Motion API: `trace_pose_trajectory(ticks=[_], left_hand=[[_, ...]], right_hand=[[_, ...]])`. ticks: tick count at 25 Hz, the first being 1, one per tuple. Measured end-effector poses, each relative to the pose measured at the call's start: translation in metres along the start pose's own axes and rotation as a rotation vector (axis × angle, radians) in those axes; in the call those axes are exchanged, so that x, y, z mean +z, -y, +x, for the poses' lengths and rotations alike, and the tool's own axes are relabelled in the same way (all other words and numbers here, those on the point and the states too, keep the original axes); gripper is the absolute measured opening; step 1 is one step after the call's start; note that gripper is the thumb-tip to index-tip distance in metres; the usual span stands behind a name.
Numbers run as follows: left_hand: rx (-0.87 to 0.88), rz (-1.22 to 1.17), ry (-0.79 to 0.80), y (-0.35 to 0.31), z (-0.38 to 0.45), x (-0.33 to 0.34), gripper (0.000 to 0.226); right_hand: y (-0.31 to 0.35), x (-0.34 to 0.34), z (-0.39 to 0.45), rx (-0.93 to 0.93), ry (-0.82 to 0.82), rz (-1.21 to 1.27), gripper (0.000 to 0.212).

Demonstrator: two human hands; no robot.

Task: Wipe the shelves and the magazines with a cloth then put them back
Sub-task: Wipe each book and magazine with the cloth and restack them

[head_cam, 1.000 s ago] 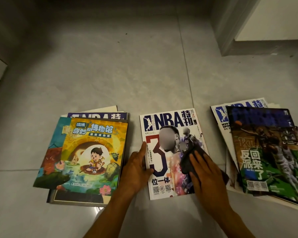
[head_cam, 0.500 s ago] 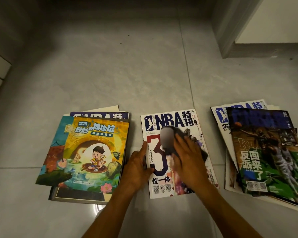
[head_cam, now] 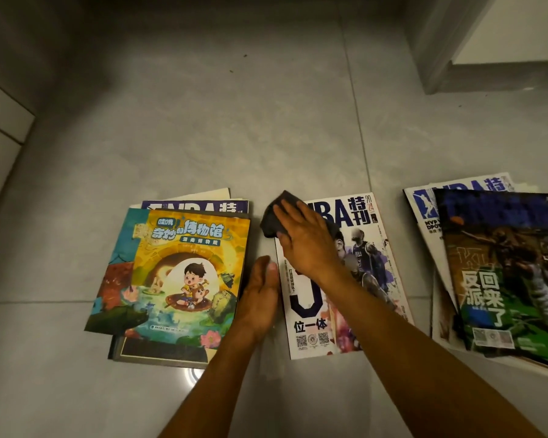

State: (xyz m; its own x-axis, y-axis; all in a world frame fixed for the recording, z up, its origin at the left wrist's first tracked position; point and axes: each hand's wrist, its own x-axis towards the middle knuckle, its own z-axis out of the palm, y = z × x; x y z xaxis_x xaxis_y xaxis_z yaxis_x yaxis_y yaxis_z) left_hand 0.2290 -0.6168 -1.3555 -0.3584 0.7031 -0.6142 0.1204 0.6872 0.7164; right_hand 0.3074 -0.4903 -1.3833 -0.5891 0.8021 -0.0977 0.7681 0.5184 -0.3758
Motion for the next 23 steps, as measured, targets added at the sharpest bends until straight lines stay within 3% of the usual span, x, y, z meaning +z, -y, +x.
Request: trace_pose_trajectory(ticks=[3,6,8,11,14,19,23], left_hand=[[-0.024,-0.027,-0.008,-0.004,0.000,-0.003,0.060],[0.020,-0.005,0.000,-0.008,-0.005,0.000,0.044],[0.049,0.037,0.015,-0.010,-0.006,0.004,0.034],[0.020,-0.033,0.020,-0.009,-0.007,0.006,0.033],[-0.089,-0.204,-0.017,-0.009,-0.009,0.010,0.033],[-0.227,-0.441,-0.033,-0.026,-0.010,0.009,0.033],[-0.177,-0.406,0.062,-0.008,-0.038,0.028,0.058]], right_hand=[[0.007,0.016,-0.085,-0.069,-0.013,-0.046,0.057],[0.012,0.034,-0.189,-0.165,0.063,-0.103,0.070],[-0.013,0.033,-0.212,-0.202,0.058,-0.121,0.069],[-0.068,0.006,-0.204,0.121,-0.034,0.057,0.054],[-0.091,-0.009,-0.157,0.398,-0.088,0.147,0.066],[-0.078,-0.009,-0.102,0.400,-0.108,0.057,0.060],[-0.076,-0.014,-0.127,0.419,-0.045,0.123,0.075]])
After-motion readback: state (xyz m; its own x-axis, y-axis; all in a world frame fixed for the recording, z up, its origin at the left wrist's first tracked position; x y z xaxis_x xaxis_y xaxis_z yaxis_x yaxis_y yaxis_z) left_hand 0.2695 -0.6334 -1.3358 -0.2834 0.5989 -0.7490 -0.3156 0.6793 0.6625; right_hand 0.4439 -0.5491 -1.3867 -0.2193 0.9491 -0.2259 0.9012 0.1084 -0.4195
